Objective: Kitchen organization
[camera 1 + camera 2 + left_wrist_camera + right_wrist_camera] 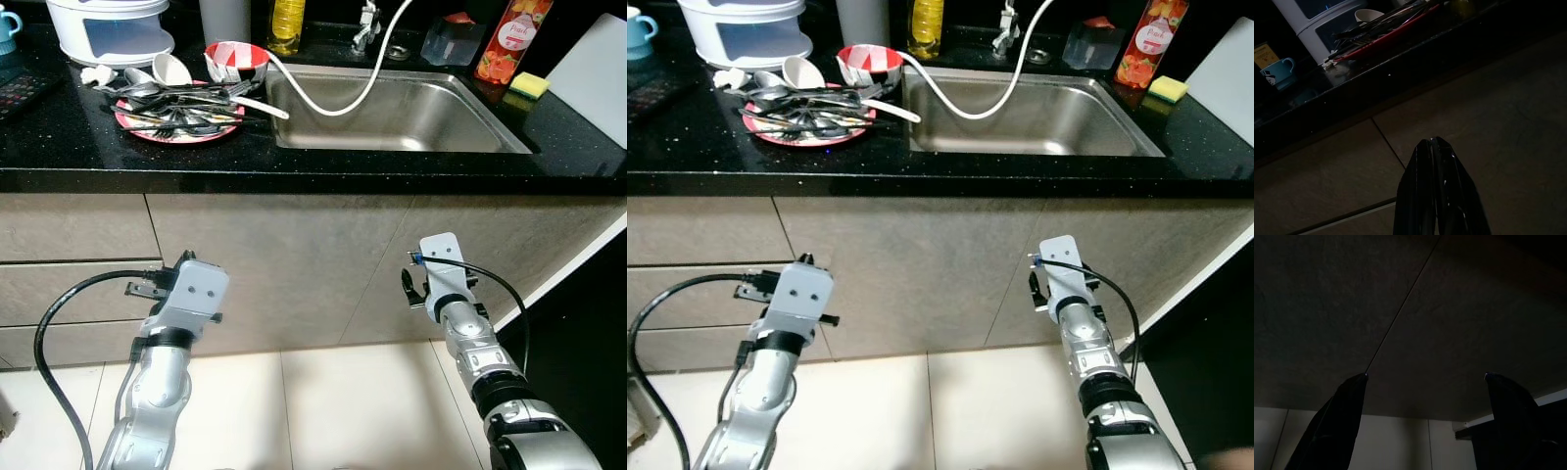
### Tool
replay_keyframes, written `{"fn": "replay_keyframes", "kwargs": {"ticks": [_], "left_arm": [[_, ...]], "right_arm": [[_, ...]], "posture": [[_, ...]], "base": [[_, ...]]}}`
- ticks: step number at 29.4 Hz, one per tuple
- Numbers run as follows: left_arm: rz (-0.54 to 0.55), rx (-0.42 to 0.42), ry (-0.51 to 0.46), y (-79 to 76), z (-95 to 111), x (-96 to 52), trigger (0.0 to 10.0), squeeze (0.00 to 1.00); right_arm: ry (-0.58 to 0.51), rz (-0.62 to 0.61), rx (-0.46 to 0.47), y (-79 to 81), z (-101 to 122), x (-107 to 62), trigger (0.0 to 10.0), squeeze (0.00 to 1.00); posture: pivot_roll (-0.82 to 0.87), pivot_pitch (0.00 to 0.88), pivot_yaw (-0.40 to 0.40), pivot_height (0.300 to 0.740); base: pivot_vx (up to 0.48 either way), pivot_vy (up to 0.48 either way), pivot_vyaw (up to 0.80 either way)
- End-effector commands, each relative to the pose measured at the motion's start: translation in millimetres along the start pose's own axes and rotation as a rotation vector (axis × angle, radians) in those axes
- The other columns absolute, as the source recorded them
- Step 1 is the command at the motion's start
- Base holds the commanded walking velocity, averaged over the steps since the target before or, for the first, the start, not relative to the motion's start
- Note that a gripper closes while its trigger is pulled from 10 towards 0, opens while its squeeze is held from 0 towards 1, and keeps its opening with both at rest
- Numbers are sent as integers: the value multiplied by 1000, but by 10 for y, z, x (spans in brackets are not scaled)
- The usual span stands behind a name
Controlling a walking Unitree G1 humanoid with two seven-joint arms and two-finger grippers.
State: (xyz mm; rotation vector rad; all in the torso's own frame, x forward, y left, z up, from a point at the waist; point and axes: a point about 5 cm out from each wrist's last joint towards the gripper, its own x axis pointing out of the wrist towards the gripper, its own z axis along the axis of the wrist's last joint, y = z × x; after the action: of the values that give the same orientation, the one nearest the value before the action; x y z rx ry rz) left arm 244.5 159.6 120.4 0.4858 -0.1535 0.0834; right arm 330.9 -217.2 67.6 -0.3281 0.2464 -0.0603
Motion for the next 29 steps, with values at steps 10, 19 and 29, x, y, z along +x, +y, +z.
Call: {"fn": "replay_keyframes", "kwargs": {"ticks": [10,19,29], "left_arm": [[-15,2,7,-38,-20,-16,10000,0],[-15,2,5,-35,-20,-4,10000,0],[-16,2,3,-34,-19,7,10000,0]], "right_arm": [[11,-14,8,-42,-28,-1,10000,0],[10,-17,8,-45,-24,1,10000,0],[9,-21,9,-50,-21,2,10000,0]], "posture": [[198,22,-104,740],[195,18,-103,740],[193,18,-102,740]], "base": [[0,0,0],[0,0,0],[0,0,0]]}}
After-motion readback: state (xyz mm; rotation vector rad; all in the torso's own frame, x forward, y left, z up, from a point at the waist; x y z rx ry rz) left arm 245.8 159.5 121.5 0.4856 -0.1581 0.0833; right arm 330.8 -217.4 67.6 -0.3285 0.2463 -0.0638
